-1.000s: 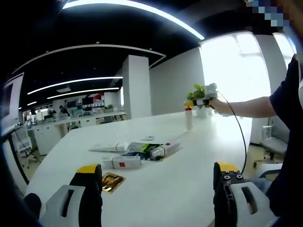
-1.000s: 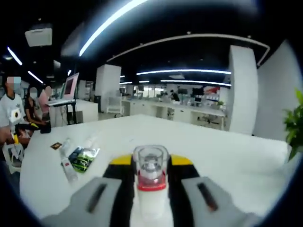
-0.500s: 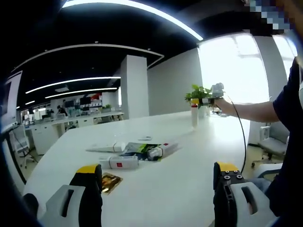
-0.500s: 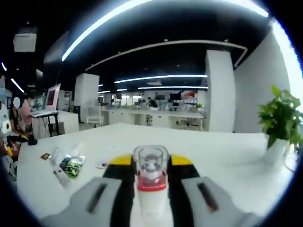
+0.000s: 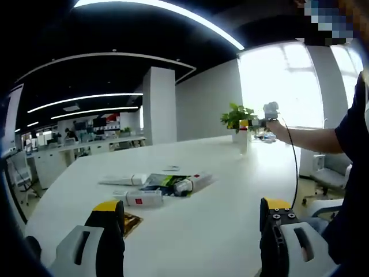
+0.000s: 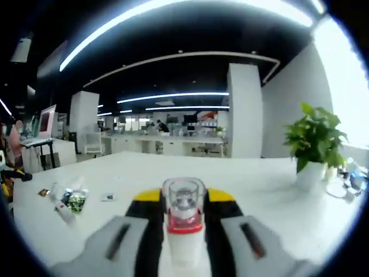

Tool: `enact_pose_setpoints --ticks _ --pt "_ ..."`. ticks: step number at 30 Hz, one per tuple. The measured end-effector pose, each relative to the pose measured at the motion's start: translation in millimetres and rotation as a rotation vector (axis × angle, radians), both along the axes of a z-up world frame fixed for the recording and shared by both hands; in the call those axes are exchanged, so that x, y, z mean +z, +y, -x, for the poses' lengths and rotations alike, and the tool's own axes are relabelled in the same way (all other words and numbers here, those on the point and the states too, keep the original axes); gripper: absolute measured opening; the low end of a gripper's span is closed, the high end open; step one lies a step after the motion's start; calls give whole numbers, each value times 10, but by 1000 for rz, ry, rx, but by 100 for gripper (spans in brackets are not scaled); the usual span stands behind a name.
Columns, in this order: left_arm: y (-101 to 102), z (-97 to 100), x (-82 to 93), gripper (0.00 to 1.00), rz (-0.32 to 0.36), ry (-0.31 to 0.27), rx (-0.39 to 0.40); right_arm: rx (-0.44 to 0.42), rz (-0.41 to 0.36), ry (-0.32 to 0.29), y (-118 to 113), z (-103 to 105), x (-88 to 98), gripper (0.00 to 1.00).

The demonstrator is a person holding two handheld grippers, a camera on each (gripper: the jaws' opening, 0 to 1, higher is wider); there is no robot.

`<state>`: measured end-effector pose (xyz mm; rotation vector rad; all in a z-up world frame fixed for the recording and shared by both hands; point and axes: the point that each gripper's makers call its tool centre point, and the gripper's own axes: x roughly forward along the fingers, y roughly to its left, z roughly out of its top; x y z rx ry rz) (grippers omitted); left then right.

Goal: Arrange the skincare products in the storage area until every visible bottle or jar stands upright without overlapping.

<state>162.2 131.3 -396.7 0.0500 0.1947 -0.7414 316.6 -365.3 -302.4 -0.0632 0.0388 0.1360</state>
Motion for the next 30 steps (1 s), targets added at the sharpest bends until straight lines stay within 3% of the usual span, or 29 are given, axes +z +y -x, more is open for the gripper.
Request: enact_pose_setpoints --ticks 13,30 --pt "-47 -2 -4 100 -5 5 -13 -142 -37 18 -405 145 -39 24" --pt "-97 21 -5 100 -5 5 -40 -193 -61 68 -500 281 -155 24"
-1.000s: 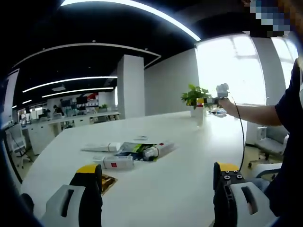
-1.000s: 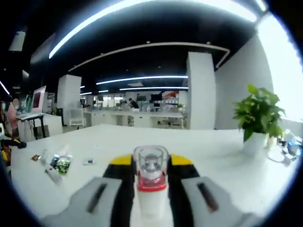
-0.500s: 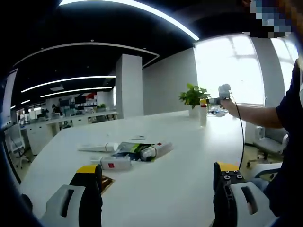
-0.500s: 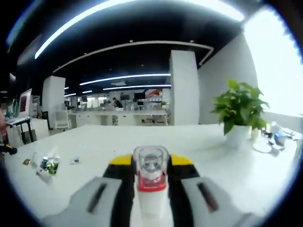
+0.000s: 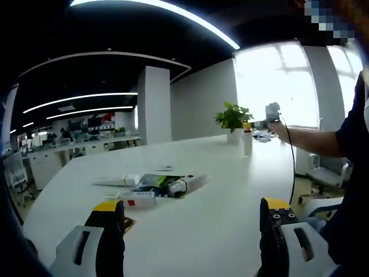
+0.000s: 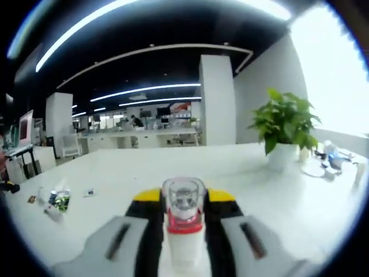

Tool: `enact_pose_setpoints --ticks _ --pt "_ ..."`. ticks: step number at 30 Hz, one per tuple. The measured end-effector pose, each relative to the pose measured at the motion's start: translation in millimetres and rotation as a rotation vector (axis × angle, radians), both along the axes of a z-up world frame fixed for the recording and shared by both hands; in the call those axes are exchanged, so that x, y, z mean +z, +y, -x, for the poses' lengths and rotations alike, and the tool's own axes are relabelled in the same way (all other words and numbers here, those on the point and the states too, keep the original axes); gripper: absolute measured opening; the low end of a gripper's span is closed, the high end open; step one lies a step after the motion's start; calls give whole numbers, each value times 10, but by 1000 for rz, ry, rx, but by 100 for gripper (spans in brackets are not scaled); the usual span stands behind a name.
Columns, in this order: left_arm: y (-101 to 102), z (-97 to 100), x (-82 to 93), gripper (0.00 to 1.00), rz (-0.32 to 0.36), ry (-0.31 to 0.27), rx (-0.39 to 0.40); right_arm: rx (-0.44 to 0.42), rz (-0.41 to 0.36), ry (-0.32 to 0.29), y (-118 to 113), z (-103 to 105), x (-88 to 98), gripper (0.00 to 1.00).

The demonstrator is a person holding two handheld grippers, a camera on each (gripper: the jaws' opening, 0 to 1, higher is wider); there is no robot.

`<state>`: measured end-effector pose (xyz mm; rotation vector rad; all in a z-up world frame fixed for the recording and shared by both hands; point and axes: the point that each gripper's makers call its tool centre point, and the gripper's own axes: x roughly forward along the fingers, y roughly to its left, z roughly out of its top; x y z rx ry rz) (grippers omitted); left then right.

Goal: Arrange the skincare products in the storage area until every visible bottle or jar stands upright without overlapping.

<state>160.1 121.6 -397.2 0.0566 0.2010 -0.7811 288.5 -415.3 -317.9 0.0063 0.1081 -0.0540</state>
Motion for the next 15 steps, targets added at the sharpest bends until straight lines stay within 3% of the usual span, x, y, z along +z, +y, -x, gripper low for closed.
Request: enact_pose_setpoints --ticks 11,15 --pt "4 -10 -14 100 10 2 -8 -77 6 -6 -73 51 -22 24" --pt "21 -10 -34 100 16 4 -12 -92 47 -22 -16 89 -20 24"
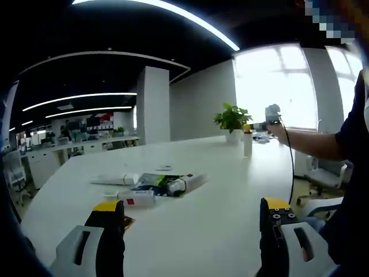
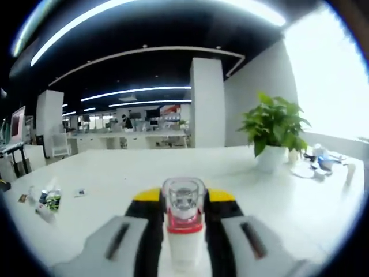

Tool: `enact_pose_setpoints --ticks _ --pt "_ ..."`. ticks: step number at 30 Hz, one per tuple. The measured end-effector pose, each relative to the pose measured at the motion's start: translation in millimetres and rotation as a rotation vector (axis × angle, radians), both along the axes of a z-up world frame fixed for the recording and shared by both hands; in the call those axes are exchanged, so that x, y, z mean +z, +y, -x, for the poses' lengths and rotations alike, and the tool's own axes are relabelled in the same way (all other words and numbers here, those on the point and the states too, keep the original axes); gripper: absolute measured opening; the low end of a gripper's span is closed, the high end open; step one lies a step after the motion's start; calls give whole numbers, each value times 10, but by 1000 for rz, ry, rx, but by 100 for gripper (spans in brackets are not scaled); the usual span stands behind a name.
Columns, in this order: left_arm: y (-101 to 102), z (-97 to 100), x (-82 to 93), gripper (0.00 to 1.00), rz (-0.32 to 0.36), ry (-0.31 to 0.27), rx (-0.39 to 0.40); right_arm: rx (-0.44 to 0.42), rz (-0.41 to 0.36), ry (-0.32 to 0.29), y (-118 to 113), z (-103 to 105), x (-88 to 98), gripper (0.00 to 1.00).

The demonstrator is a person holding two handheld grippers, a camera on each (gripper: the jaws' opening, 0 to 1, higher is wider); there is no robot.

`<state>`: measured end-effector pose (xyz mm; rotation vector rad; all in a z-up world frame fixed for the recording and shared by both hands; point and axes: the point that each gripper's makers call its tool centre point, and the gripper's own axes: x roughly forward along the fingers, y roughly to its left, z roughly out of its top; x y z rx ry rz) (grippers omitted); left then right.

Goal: Arrange the skincare products in the storage area until every visible bottle or jar stands upright without overlapping.

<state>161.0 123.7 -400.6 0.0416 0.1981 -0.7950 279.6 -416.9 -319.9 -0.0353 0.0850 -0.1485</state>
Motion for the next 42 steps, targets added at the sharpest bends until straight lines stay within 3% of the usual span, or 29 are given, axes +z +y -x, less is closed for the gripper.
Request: enact_pose_setpoints --ticks 25,31,33,42 --pt "113 3 -66 100 5 12 2 -51 32 -59 -2 5 29 27" --pt "105 -9 -81 100 9 14 0 -53 64 -106 -1 21 125 27" --pt "103 -5 -100 100 6 17 0 -55 95 -91 4 8 135 27" --pt "106 -5 -114 100 5 19 2 -51 95 -108 16 8 138 28"
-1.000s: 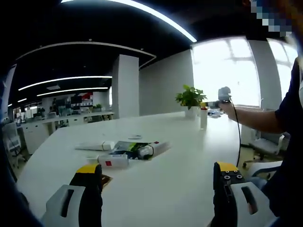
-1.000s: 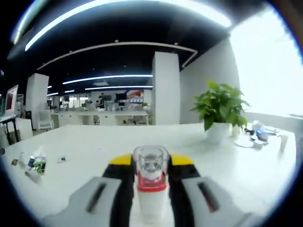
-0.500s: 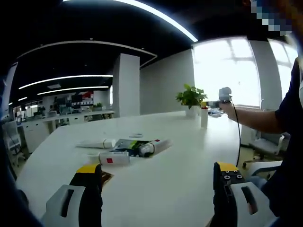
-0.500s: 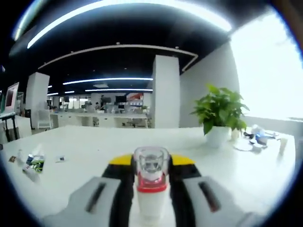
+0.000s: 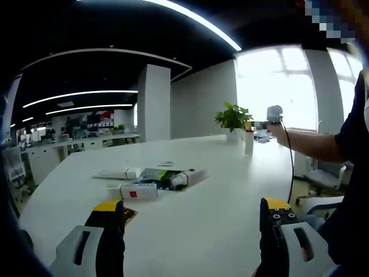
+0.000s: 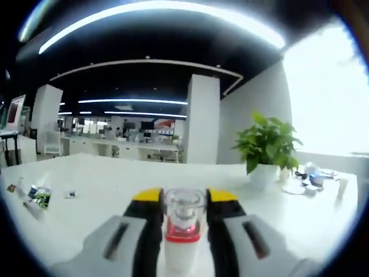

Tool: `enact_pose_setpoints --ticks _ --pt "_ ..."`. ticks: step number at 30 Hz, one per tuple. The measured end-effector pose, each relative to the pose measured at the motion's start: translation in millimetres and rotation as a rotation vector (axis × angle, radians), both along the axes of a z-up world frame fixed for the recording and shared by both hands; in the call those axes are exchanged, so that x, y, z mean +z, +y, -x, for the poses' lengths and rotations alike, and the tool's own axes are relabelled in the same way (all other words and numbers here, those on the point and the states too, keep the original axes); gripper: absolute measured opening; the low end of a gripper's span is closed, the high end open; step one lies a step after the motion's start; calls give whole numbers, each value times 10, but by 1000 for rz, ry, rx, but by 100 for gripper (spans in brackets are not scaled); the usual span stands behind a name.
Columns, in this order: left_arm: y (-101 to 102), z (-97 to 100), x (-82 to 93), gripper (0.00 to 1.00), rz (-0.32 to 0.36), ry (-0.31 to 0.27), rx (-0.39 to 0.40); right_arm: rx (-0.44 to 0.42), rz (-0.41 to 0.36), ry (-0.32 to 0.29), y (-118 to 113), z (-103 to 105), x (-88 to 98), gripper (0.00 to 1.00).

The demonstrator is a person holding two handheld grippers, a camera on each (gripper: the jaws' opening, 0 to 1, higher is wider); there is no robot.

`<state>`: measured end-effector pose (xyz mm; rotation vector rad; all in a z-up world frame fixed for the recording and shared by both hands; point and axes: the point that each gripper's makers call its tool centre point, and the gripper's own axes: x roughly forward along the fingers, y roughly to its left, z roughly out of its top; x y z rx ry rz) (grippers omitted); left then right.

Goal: Arrange the skincare products in the storage area until every visible bottle or jar stands upright without overlapping.

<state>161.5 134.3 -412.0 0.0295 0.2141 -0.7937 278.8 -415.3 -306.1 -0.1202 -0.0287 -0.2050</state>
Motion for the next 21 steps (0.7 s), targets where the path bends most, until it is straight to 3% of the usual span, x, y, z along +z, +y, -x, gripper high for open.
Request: enact_pose_setpoints --ticks 13,21 --pt "-10 1 1 100 -12 4 0 -8 -30 12 -52 -59 -168 38" --pt "-43 -2 2 100 -20 6 -3 -20 -23 -44 -58 -32 -73 51"
